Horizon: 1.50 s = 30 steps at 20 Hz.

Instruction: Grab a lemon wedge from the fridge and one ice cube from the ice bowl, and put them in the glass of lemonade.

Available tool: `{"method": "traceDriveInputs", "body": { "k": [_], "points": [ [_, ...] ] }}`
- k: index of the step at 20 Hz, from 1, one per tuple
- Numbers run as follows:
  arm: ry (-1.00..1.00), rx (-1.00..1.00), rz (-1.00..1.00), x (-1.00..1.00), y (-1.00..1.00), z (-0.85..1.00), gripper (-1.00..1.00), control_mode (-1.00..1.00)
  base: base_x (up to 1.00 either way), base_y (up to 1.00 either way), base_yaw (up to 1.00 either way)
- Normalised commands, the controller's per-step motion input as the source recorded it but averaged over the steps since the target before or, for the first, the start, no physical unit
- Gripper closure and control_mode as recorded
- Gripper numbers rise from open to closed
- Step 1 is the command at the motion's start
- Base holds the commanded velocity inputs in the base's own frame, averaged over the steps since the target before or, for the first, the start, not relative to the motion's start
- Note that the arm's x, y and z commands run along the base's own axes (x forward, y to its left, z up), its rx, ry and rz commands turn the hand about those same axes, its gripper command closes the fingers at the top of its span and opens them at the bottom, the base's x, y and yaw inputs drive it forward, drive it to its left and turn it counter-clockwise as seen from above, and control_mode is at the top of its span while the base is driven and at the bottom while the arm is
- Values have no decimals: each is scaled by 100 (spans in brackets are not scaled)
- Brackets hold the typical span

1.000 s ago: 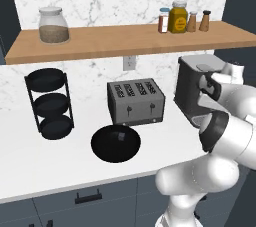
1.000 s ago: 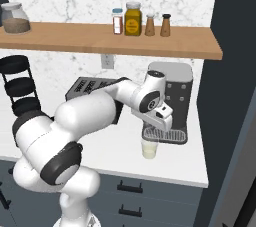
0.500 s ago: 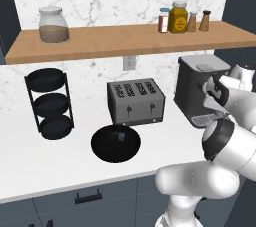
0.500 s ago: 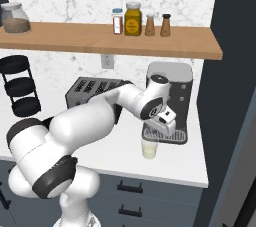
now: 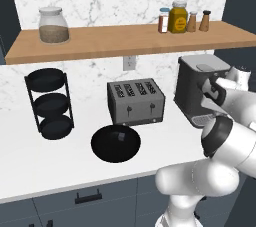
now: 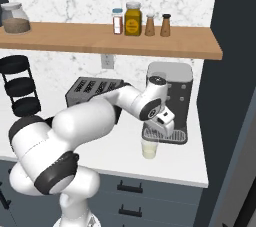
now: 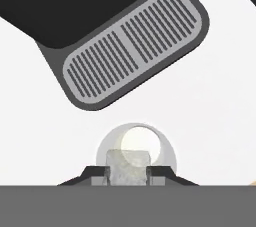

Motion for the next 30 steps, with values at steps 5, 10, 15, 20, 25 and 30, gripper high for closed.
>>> {"method": "traceDriveInputs", "body": {
  "k": [5, 10, 15, 20, 25, 30],
  "points": [
    [0, 0, 0, 1, -7, -3, 100, -100, 0, 0, 0],
    [0, 0, 0, 0, -13, -19, 100, -100, 0, 0, 0],
    [0, 0, 0, 0, 0, 0, 100, -100, 0, 0, 0],
    [-9, 0, -1, -13, 0, 0, 100, -100, 0, 0, 0],
    [0, 0, 0, -2, 0, -1, 100, -100, 0, 0, 0],
    [0, 0, 0, 0, 0, -8, 100, -100, 0, 0, 0]
  ]
}}
